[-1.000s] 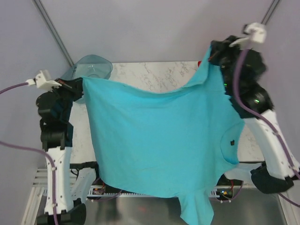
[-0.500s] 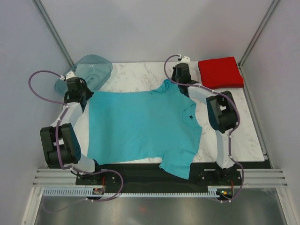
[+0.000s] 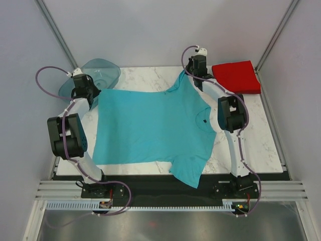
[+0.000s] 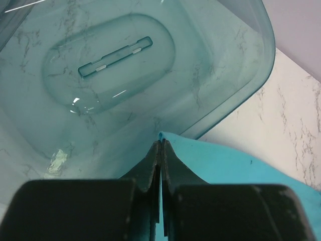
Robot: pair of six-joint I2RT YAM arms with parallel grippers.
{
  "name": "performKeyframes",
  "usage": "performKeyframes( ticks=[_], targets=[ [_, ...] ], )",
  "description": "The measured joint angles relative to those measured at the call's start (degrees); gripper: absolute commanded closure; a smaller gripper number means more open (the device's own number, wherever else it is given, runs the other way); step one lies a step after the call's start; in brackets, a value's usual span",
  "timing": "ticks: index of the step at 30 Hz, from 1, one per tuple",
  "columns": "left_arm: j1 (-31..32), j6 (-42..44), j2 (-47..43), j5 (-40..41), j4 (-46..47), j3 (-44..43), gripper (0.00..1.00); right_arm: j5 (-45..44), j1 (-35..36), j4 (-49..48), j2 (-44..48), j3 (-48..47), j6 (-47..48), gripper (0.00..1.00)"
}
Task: Fold and stack the t-shirts
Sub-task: Flatten the tshirt out, then fold the tshirt
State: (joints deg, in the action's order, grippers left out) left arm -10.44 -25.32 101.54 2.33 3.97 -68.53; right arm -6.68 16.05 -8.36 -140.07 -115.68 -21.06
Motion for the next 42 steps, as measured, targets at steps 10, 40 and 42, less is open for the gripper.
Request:
performKeyframes(
  ticks=[10, 40, 42],
  targets=[
    [-0.5, 4.3, -1.2, -3.2, 0.4, 2.5, 0.98, 1.2, -1.9, 6.3, 11.4, 14.2, -3.4, 1.00],
    [-0.7, 19.0, -14.4, -2.4, -0.4, 16.2, 0.98, 7.4, -3.4, 13.8, 55.1, 57.4, -9.4, 1.00],
    [-0.7, 19.3, -15.0, -2.2, -0.6, 17.0, 0.98, 8.5, -3.5, 14.0, 56.5, 58.6, -9.6, 1.00]
  ],
)
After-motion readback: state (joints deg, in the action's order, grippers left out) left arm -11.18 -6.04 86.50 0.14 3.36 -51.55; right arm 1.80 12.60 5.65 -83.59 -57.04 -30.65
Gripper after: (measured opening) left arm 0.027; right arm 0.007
